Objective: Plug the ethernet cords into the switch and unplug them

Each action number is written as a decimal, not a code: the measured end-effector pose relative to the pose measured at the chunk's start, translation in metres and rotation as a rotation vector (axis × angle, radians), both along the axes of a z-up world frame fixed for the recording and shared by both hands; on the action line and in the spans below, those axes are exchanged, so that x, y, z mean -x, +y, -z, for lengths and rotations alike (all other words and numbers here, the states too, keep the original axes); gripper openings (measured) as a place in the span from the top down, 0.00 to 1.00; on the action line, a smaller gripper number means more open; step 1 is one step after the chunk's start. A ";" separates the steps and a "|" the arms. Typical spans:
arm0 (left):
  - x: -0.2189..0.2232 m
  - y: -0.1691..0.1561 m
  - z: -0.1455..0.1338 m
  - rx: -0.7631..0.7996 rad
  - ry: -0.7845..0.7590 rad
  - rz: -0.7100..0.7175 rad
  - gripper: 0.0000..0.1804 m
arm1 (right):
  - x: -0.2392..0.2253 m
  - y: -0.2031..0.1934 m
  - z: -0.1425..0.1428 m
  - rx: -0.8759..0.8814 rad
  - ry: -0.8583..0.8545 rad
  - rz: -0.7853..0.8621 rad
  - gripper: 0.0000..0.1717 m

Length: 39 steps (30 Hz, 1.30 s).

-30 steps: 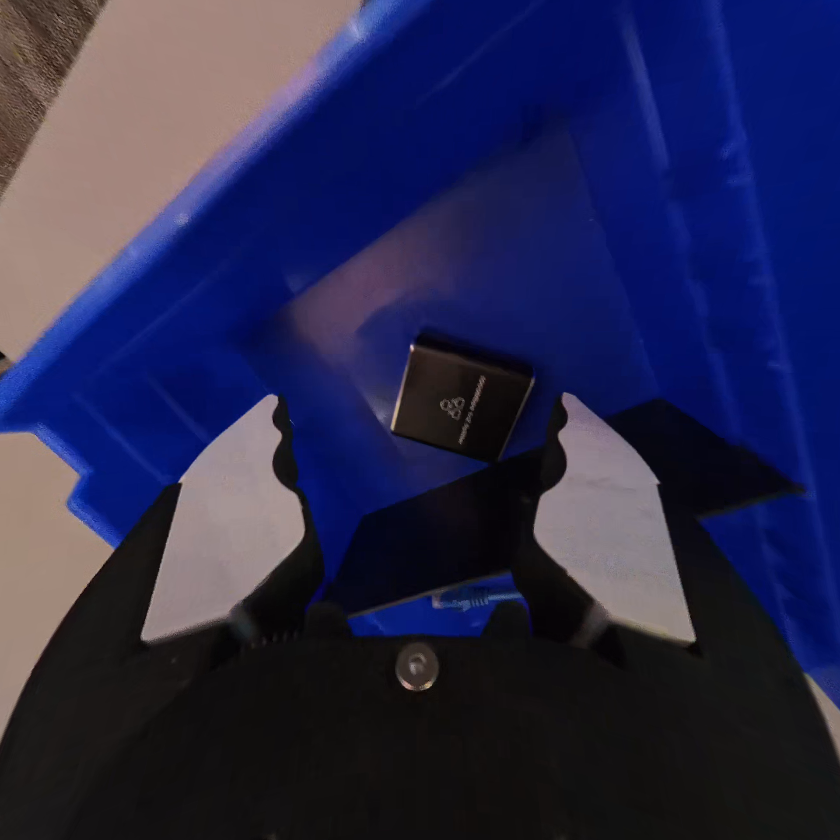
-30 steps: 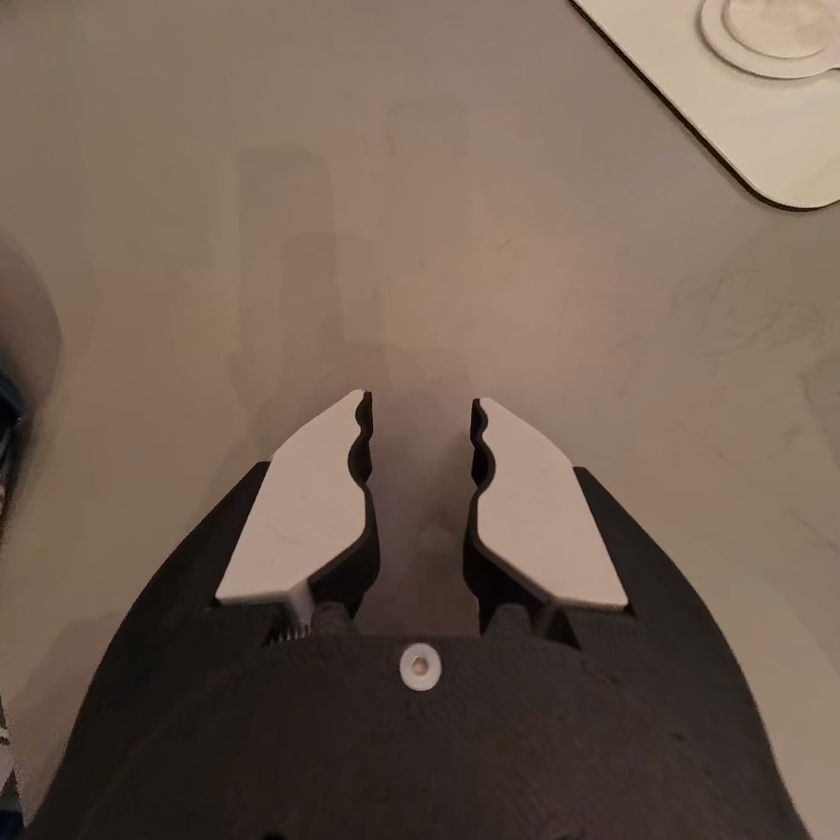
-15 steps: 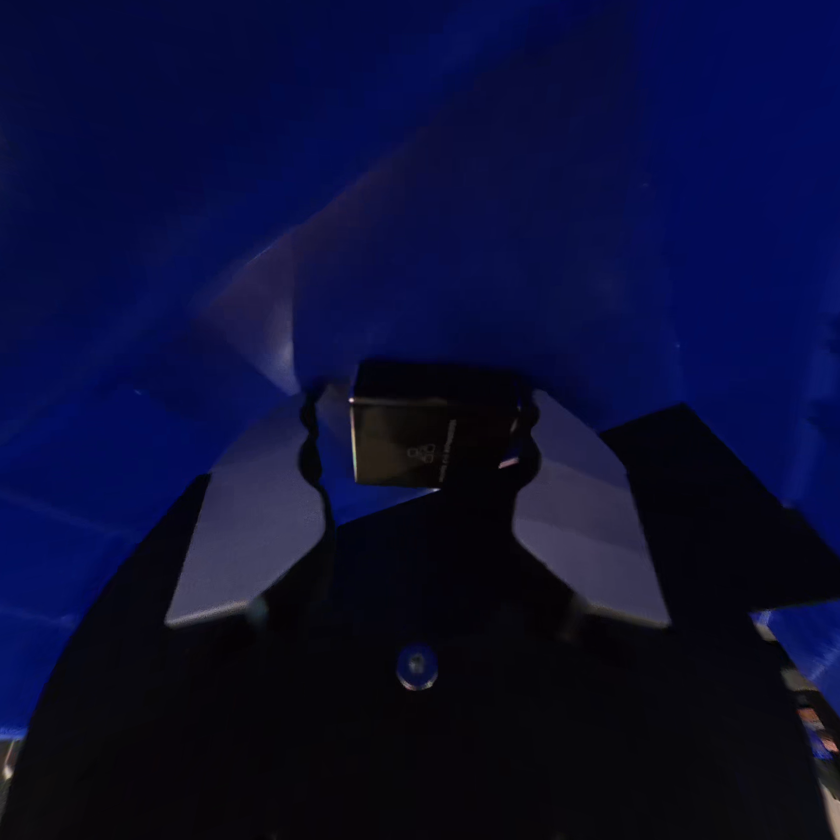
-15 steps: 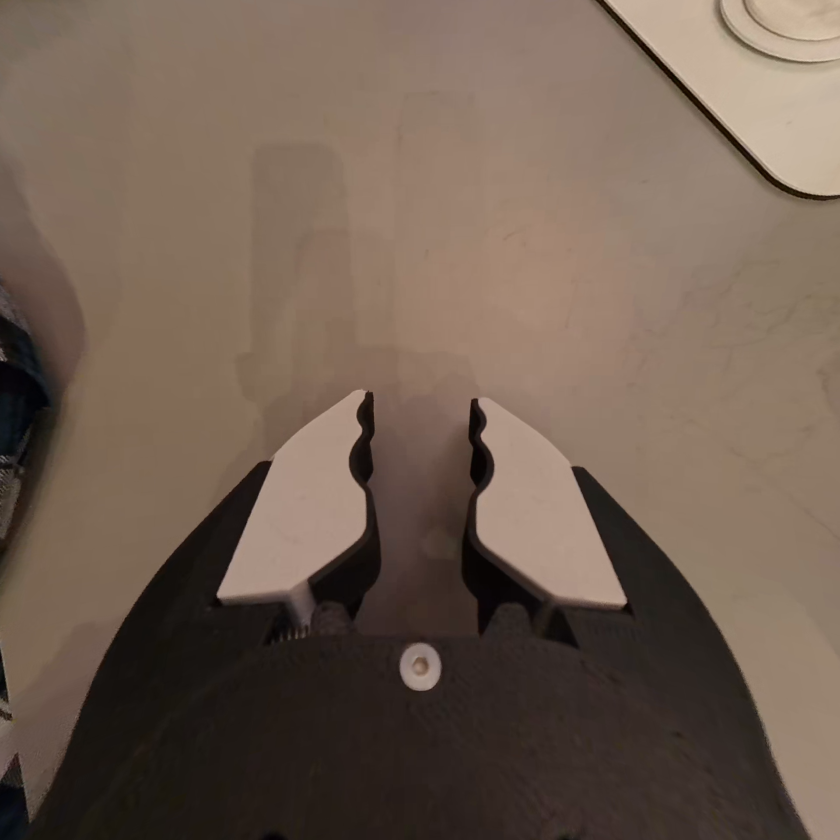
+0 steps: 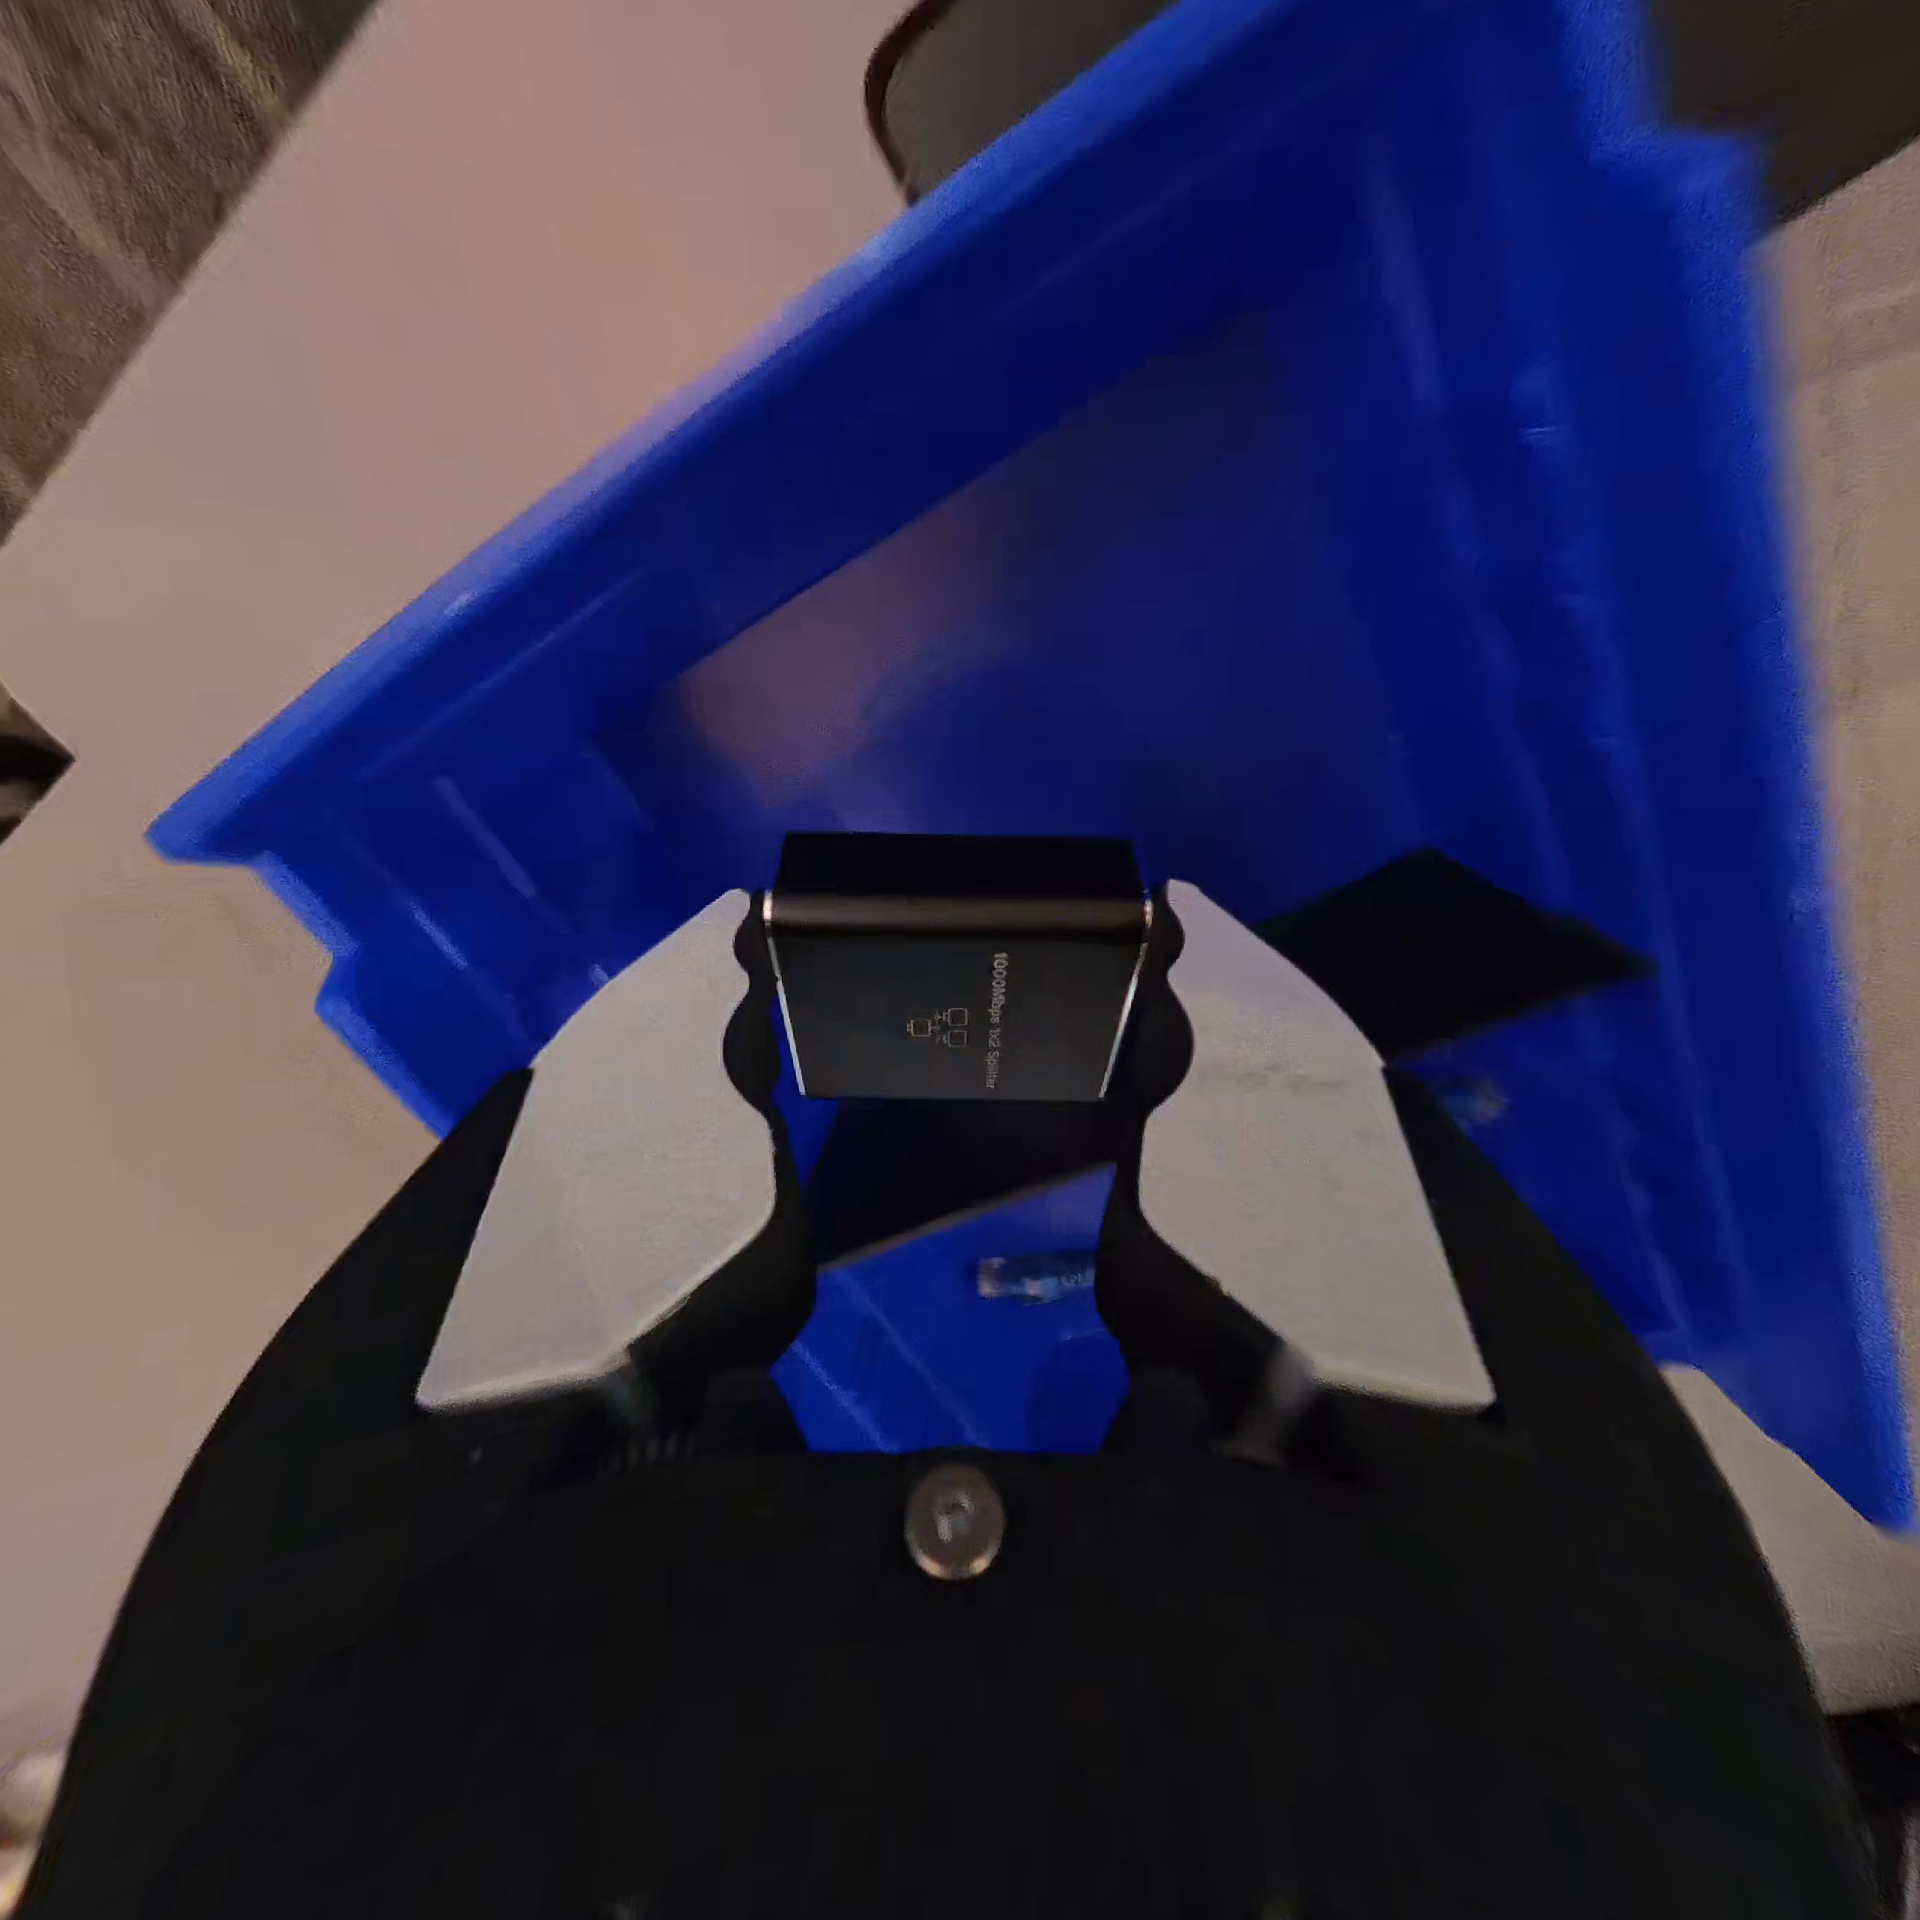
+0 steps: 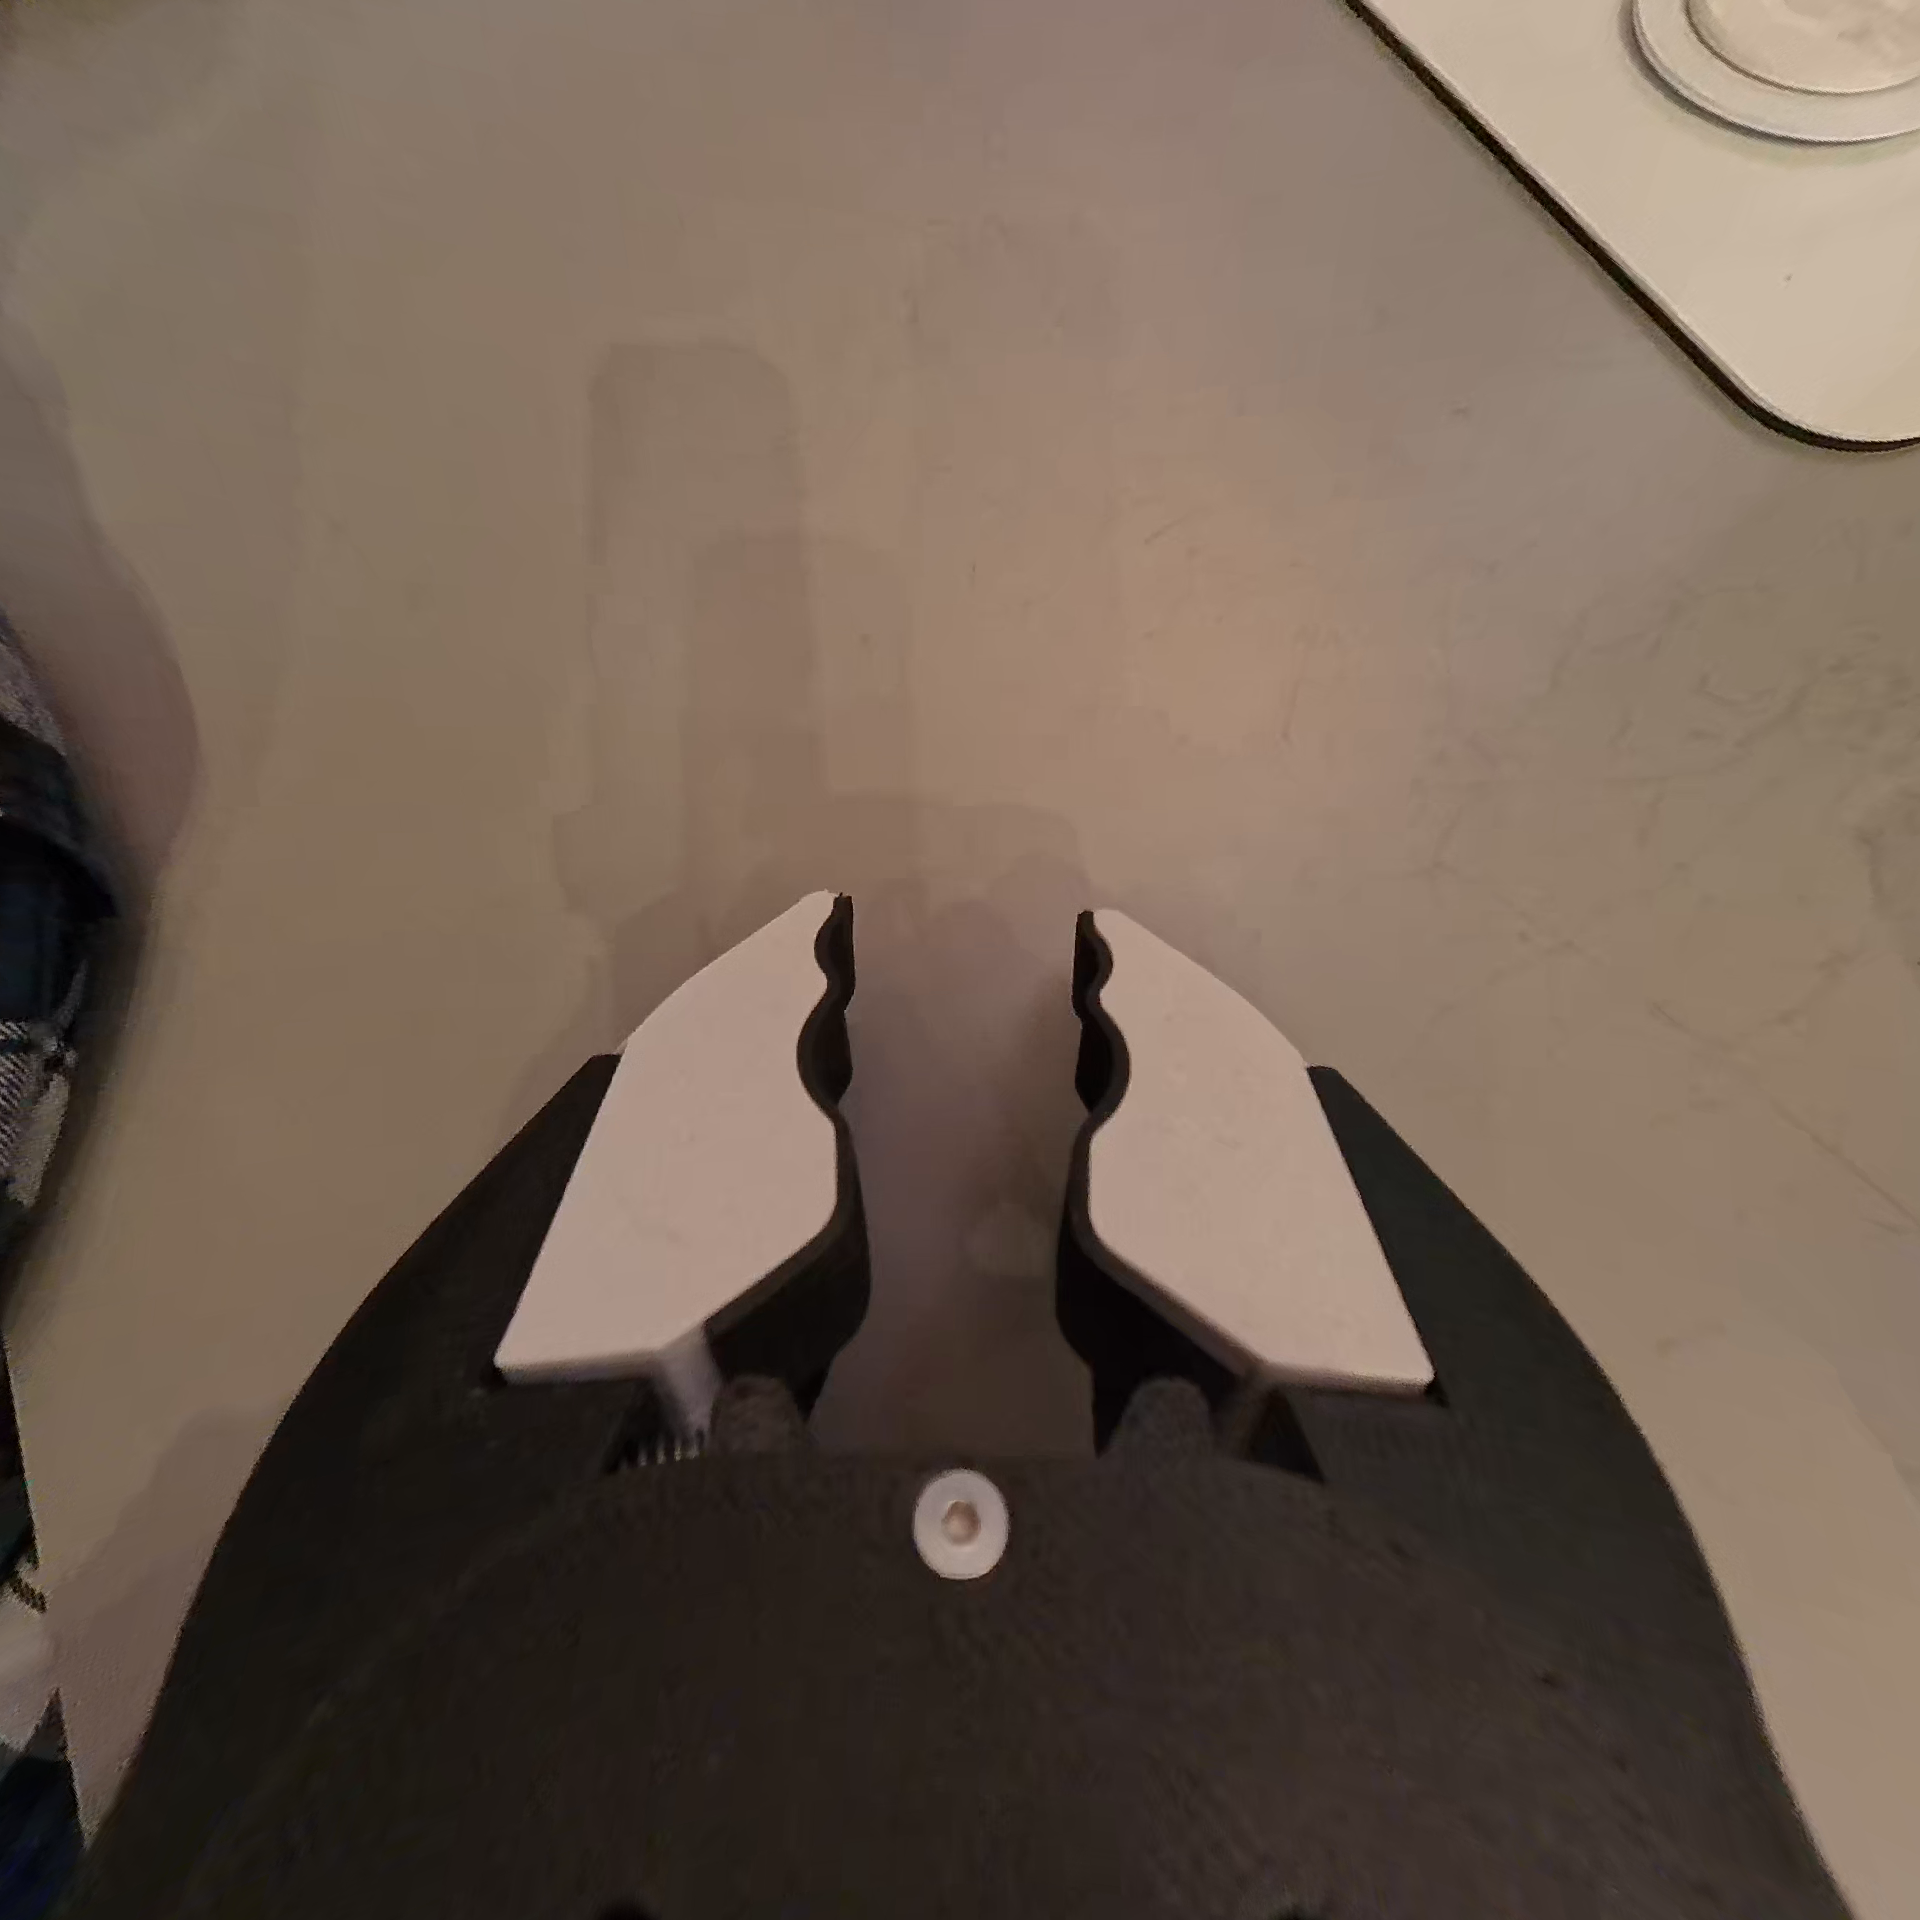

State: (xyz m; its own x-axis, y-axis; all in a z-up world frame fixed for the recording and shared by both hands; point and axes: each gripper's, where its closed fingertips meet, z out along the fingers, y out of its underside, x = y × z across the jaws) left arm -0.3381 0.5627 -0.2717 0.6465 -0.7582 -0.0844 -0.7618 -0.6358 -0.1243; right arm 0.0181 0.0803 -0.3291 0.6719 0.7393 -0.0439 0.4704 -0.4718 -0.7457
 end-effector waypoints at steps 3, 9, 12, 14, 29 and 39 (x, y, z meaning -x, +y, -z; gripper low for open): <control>-0.008 -0.019 -0.038 -0.065 -0.138 0.020 0.63 | -0.001 0.001 -0.003 -0.007 0.000 0.005 0.76; -0.036 -0.091 -0.097 -0.151 -0.307 0.163 0.63 | 0.002 -0.002 -0.007 -0.022 -0.014 -0.007 0.76; -0.077 -0.147 -0.112 -0.172 -0.334 0.328 0.63 | 0.002 -0.003 -0.007 -0.026 -0.021 -0.008 0.76; -0.109 -0.188 -0.111 -0.157 -0.335 0.444 0.63 | -0.001 -0.002 -0.006 -0.025 -0.033 -0.001 0.76; -0.281 -0.365 -0.001 -0.025 -0.122 1.017 0.63 | -0.015 0.000 -0.013 -0.032 -0.005 0.059 0.76; -0.313 -0.391 0.024 -0.065 -0.030 1.175 0.63 | -0.017 0.026 -0.038 0.018 0.284 0.190 0.72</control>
State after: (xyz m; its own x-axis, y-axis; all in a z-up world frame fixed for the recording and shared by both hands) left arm -0.0249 0.1713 -0.2952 -0.4441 -0.8847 -0.1416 -0.8721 0.4631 -0.1583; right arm 0.0347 0.1061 -0.2910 0.7567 0.5995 -0.2609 0.1473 -0.5452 -0.8253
